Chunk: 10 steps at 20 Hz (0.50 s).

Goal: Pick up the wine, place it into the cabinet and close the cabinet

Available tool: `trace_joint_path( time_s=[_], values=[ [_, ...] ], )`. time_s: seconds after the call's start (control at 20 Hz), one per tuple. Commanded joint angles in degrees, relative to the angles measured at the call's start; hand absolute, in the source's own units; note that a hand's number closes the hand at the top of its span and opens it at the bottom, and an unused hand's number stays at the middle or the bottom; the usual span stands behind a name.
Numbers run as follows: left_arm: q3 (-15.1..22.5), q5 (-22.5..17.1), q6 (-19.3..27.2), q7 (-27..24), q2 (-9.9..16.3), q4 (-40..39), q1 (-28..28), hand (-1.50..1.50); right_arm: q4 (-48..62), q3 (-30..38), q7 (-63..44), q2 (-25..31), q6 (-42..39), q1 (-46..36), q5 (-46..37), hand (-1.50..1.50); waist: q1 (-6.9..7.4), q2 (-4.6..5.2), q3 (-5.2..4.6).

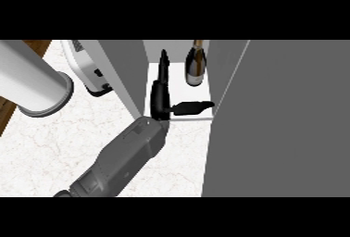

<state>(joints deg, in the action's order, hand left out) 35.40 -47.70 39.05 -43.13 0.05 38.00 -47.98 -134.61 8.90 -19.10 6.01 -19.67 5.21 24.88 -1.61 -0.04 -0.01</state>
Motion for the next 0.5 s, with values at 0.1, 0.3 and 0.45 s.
trace_joint_path(
  time_s=[0.1, 0.3, 0.45],
  values=[
    [4.2, 2.5, 5.9, 2.5, 0.0, 16.4, 9.9, -1.50, -4.5, 1.9, -1.8, 0.1, 2.0, 1.7, 0.3, -1.50, 1.73, -0.29, 0.02],
    [6.5, 4.6, 2.9, 1.8, 1.2, 23.3, 17.0, -1.50, -7.3, -0.8, -0.3, -2.2, 0.6, 6.9, -2.9, -1.50, 1.53, -0.25, 0.02],
    [12.2, 7.3, 6.0, 1.1, 2.5, 33.7, 26.3, -1.50, -2.4, 4.0, -1.7, 1.9, 2.6, -0.8, 1.1, -1.50, 2.26, -0.30, 0.01]
  ],
)
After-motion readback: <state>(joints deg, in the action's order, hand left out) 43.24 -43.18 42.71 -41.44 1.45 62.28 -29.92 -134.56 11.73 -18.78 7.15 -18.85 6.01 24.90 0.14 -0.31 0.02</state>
